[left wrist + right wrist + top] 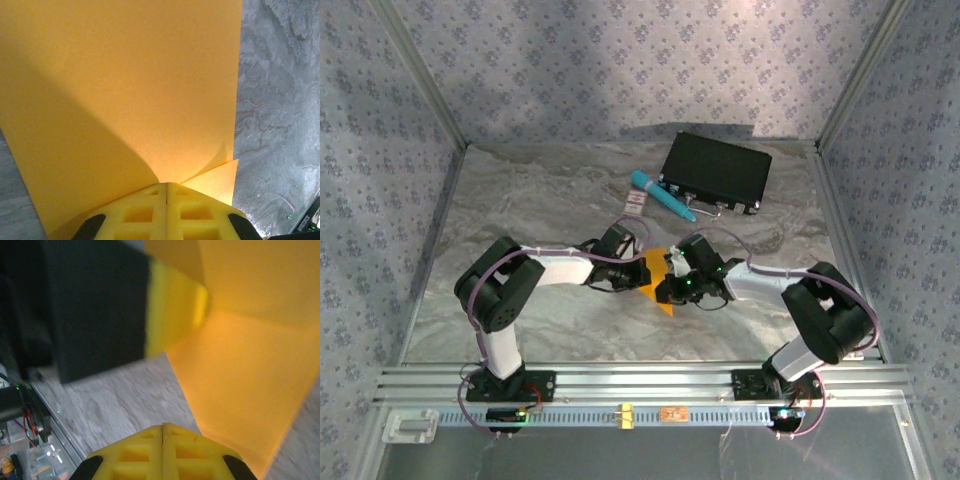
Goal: Fold a paper plane with a square sheet of paper (pick it up from the middle)
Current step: Third fold the triangle at the center of the table.
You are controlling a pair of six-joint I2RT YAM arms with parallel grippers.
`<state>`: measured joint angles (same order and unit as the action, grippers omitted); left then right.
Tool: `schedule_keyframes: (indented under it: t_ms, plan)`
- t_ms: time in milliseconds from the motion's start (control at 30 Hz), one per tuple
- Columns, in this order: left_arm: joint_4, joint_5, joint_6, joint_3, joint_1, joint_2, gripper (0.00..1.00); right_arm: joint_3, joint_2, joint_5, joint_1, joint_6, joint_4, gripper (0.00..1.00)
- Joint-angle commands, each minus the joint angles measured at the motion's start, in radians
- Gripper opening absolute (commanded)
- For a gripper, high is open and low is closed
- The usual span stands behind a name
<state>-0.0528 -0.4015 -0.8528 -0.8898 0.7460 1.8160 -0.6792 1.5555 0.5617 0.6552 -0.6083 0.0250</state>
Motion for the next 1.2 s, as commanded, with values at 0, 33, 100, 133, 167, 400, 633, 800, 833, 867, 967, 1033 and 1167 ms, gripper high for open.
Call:
schedule_keyframes:
  t_ms: [0, 33, 100, 133, 167, 400, 633, 800, 833, 867, 967, 1033, 1167]
  plan:
    - [0.066, 0.037, 0.018, 0.021, -0.011, 0.039, 0.02, -0.044, 0.086, 0.016, 0.008, 0.024, -0.003, 0.05]
    - [0.066, 0.036, 0.018, 0.020, -0.011, 0.040, 0.02, -0.051, 0.106, 0.023, 0.008, 0.023, -0.005, 0.05]
    - [0.068, 0.039, 0.018, 0.021, -0.012, 0.037, 0.02, -0.052, 0.126, 0.018, 0.011, 0.032, 0.009, 0.05]
    - [0.071, 0.042, 0.018, 0.022, -0.012, 0.036, 0.02, -0.047, 0.128, 0.009, 0.008, 0.039, 0.027, 0.05]
    - [0.072, 0.044, 0.021, 0.020, -0.011, 0.036, 0.02, -0.036, 0.125, 0.011, 0.003, 0.044, 0.039, 0.05]
    - [0.084, 0.043, 0.028, 0.013, -0.013, 0.046, 0.02, 0.126, -0.009, 0.035, -0.003, 0.007, -0.006, 0.05]
    - [0.079, 0.038, 0.023, 0.018, -0.015, 0.043, 0.02, 0.227, -0.097, 0.019, -0.028, -0.039, -0.024, 0.05]
    - [0.059, 0.045, -0.005, 0.032, -0.013, 0.033, 0.02, 0.243, -0.189, -0.056, -0.047, -0.048, 0.042, 0.05]
    - [0.051, 0.055, -0.022, 0.039, -0.009, 0.028, 0.02, 0.238, -0.215, -0.090, -0.055, -0.053, 0.074, 0.05]
    - [0.038, 0.070, -0.044, 0.050, -0.003, 0.019, 0.02, 0.225, -0.245, -0.127, -0.066, -0.056, 0.114, 0.05]
    - [0.008, 0.096, -0.095, 0.072, 0.017, -0.004, 0.02, 0.187, -0.313, -0.249, -0.082, -0.050, 0.225, 0.07]
    - [-0.010, 0.118, -0.132, 0.087, 0.028, -0.024, 0.02, 0.179, -0.338, -0.284, -0.087, -0.053, 0.232, 0.09]
    - [-0.059, 0.158, -0.209, 0.122, 0.049, -0.078, 0.04, 0.176, -0.341, -0.283, -0.086, -0.059, 0.188, 0.15]
